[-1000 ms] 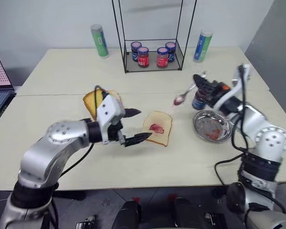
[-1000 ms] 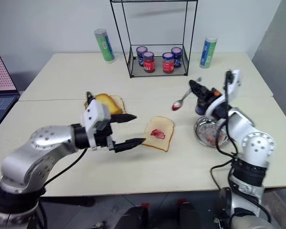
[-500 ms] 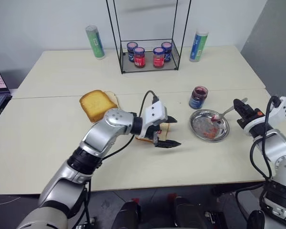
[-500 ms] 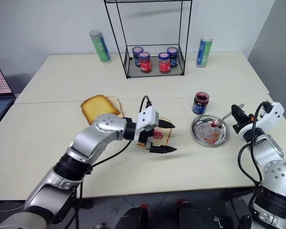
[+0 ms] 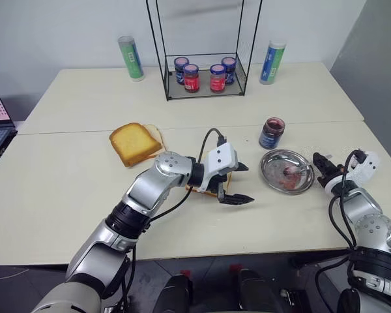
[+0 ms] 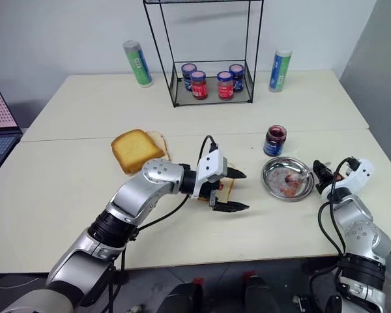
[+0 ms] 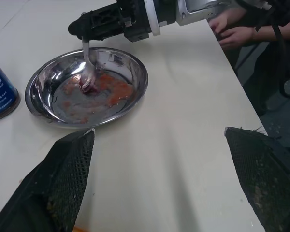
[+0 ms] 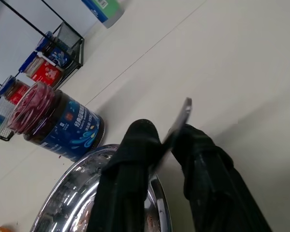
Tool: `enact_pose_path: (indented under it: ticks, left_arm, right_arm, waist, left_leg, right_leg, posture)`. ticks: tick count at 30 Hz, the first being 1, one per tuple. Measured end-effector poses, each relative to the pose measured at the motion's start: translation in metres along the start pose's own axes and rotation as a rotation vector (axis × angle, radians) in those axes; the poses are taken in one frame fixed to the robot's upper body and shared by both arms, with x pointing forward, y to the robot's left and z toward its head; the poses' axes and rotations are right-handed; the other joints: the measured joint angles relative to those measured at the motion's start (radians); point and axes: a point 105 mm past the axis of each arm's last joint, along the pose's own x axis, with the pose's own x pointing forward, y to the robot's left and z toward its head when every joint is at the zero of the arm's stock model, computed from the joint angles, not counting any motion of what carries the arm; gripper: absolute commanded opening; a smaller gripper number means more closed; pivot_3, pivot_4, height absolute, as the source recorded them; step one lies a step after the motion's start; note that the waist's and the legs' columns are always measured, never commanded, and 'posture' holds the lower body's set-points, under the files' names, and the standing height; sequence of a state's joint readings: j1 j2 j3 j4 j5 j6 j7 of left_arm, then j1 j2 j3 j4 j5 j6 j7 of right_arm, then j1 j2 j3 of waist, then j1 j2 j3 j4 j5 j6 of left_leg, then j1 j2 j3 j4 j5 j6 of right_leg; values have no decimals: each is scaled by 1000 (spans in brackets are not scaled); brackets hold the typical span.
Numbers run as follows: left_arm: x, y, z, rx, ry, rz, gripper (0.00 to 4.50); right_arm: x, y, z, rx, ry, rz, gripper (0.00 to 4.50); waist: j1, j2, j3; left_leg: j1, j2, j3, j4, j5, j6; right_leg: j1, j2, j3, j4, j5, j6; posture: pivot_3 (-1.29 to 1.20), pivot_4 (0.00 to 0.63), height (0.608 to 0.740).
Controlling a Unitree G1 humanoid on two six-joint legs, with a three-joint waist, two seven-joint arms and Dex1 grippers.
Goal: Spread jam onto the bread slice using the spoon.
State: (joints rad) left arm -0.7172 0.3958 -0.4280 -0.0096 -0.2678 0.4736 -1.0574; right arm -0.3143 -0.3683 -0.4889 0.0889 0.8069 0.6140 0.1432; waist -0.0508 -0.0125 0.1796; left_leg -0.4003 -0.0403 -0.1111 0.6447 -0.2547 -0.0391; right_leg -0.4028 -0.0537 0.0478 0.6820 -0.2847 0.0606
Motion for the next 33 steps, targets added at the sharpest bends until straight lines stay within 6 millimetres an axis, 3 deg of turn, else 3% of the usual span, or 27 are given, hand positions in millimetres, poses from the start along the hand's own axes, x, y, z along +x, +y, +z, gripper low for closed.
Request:
enact_pose_path:
  ticks: [12,23,31,33]
  left_arm:
    - [-7,4,-2,-5,8,27,4500]
    - [-19,11,-8,-15,20,77,4500]
    - [-51,18,-26,-60,73,181,4500]
    - [-63,20,-28,-56,87,212,4500]
  right_arm:
    - [-3,7,-1,-409,32,65,4462]
    - [-4,14,-1,-477,61,110,4462]
    - [-25,9,29,-587,65,62,4462]
    - [-32,17,34,-613,94,102,4462]
  waist:
    - [0,0,0]
    - [1,0,0]
    - [6,0,0]
    - [5,0,0]
  left_leg:
    - [0,0,0,0,0,0]
    - [0,0,0,0,0,0]
    - [0,0,-1,0,0,0]
    - [0,1,-1,0,0,0]
  right_leg:
    - [0,0,0,0,0,0]
    - [0,0,0,0,0,0]
    - [0,-1,0,0,0,0]
    - [0,-1,0,0,0,0]
  posture:
    - [0,150,740]
    - [0,150,740]
    - [0,150,740]
    - [0,150,740]
